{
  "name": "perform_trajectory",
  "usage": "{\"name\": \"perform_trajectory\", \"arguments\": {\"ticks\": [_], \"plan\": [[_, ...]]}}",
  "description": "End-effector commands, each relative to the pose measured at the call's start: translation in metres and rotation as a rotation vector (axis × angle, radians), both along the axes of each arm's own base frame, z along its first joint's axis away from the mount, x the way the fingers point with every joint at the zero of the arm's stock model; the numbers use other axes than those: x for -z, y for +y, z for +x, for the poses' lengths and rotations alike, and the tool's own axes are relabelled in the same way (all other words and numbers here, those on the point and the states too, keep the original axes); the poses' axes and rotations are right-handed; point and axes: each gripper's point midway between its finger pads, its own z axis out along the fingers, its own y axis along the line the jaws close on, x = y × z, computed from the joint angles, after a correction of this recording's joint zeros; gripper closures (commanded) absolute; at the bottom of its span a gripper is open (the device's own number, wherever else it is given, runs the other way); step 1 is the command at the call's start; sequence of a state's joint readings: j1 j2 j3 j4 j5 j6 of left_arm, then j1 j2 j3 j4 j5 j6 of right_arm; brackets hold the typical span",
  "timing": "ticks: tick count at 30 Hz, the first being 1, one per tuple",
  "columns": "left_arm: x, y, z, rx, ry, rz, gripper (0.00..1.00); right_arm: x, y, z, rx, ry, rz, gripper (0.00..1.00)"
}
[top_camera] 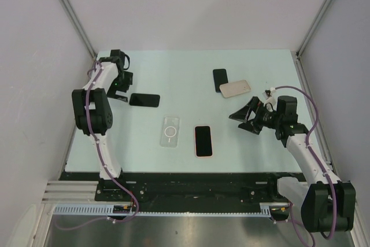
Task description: Put the phone into the phone case
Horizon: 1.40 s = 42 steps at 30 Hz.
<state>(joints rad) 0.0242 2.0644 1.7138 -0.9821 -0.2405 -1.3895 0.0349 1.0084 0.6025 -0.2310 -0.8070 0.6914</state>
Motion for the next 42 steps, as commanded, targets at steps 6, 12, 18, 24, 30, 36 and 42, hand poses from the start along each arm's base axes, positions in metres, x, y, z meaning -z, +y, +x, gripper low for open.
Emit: {"name": "perform_trajectory", "arguments": {"ticks": [6, 12, 18, 24, 30, 36, 42], "plan": [[0.009, -0.004, -0.002, -0.084, 0.109, -0.031, 0.0, -0.004, -0.004, 0.014, 0.01, -0.028, -0.032, 0.0], [0.018, -0.007, -0.004, -0.087, 0.126, -0.027, 0.0, -0.003, -0.004, 0.015, 0.008, -0.03, -0.039, 0.0], [0.029, -0.016, 0.008, -0.056, 0.106, -0.07, 0.0, -0.002, -0.004, 0.014, 0.0, -0.034, -0.041, 0.0], [0.036, -0.018, 0.013, -0.047, 0.112, -0.073, 0.0, 0.0, -0.006, 0.014, 0.002, -0.03, -0.046, 0.0], [0.046, -0.02, 0.002, -0.074, 0.163, -0.084, 0.04, 0.001, -0.008, 0.016, 0.014, -0.026, -0.05, 0.0], [0.051, -0.021, -0.013, -0.095, 0.219, -0.086, 0.14, 0.002, -0.008, 0.014, 0.016, -0.021, -0.06, 0.0], [0.039, -0.014, -0.015, -0.047, 0.202, -0.044, 0.3, -0.003, -0.008, 0.01, 0.015, -0.042, -0.071, 0.0]]}}
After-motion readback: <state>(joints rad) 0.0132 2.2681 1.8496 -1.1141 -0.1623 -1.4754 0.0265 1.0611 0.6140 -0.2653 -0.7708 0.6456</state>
